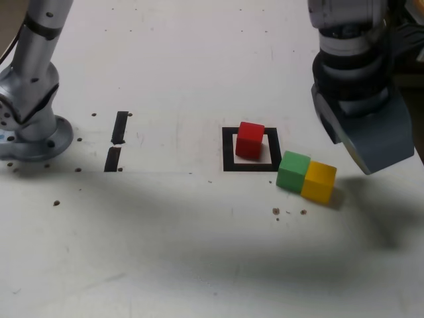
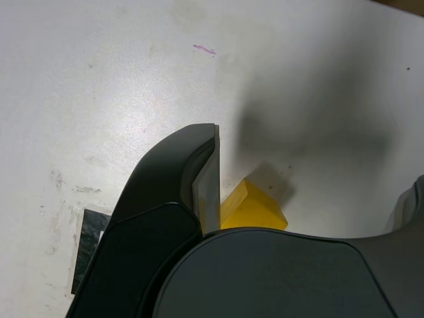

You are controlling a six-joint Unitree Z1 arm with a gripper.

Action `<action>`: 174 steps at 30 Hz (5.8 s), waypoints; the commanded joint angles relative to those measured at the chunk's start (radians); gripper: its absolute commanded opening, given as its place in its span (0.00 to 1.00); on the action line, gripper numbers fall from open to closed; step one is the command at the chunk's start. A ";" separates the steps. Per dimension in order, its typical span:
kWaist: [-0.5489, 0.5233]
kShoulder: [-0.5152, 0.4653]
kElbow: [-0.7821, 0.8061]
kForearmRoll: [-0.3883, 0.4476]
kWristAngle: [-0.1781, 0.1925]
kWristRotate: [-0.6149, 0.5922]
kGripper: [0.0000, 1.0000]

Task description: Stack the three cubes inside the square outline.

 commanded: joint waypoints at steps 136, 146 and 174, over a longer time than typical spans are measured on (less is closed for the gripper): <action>-0.010 -0.256 0.042 0.250 -0.104 -0.451 0.01; 0.042 -0.266 0.052 0.346 -0.073 -0.589 0.01; 0.155 -0.266 0.186 0.378 -0.206 -0.860 0.03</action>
